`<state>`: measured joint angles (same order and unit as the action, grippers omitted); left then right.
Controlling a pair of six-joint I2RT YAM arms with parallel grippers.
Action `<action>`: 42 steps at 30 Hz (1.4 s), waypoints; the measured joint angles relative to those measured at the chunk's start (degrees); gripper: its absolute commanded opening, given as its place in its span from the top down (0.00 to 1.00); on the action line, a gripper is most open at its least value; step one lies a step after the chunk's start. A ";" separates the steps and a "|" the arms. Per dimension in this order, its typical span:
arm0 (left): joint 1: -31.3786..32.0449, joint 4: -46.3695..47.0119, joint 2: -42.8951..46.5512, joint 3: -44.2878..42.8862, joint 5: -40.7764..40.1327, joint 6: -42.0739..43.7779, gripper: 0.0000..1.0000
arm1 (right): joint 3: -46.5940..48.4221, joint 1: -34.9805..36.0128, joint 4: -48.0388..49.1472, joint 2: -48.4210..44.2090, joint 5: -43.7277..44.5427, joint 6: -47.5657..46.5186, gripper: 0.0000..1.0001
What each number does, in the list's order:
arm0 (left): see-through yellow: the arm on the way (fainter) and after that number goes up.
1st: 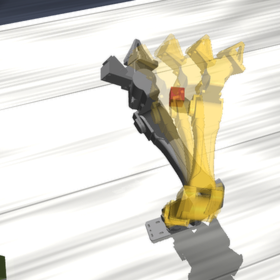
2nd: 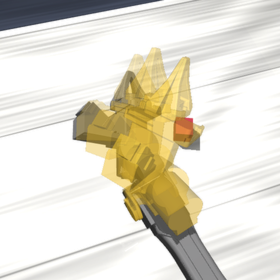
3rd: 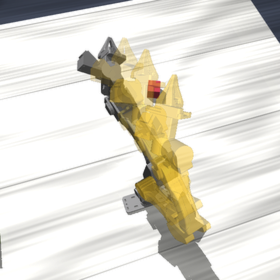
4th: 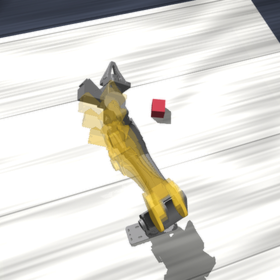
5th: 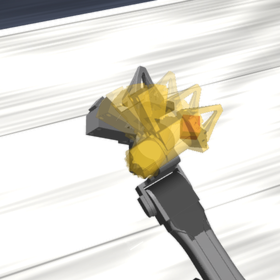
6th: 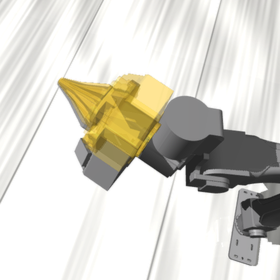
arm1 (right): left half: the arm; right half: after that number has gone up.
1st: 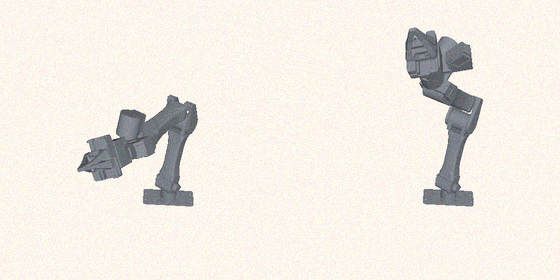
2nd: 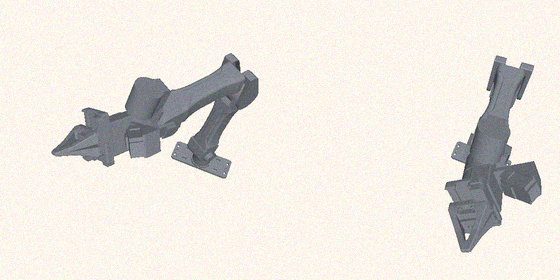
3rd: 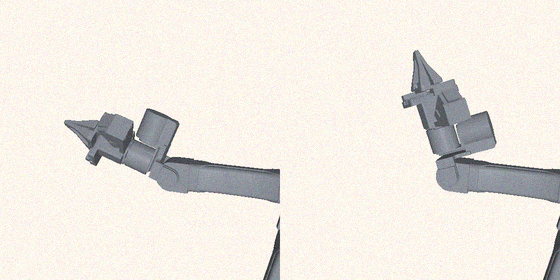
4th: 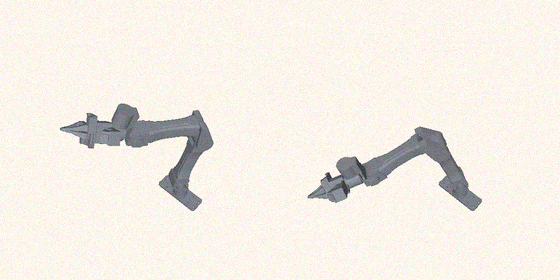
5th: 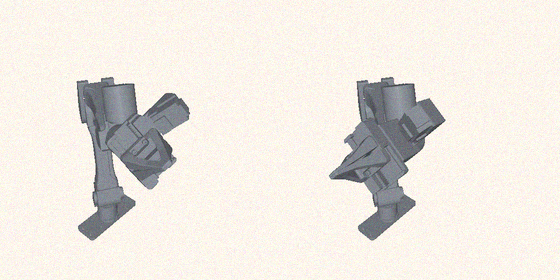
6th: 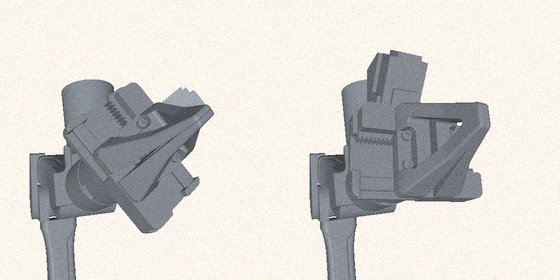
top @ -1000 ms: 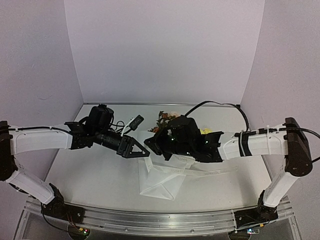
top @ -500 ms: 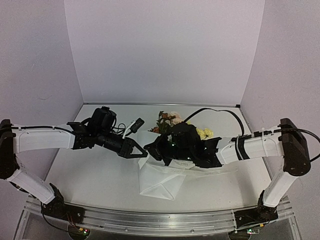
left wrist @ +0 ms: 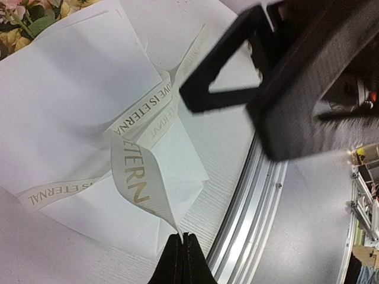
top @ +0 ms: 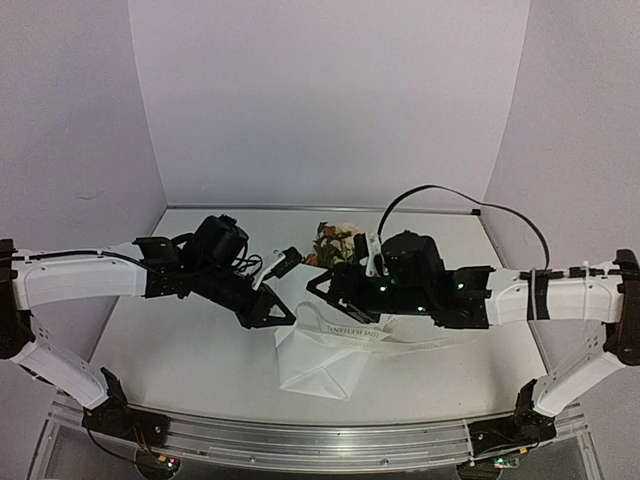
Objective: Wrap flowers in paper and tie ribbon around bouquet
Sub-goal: Pass from the left arm to the right
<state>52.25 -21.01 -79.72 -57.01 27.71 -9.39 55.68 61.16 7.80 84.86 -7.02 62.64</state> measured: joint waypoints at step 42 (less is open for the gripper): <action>1.22 -9.61 9.25 1.97 0.11 21.59 1.00 | 18.58 2.26 -21.56 10.82 -12.19 -51.88 0.87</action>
<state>53.47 -30.63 -70.47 -55.05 27.82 12.20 74.26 63.42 -13.76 95.68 -19.21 10.75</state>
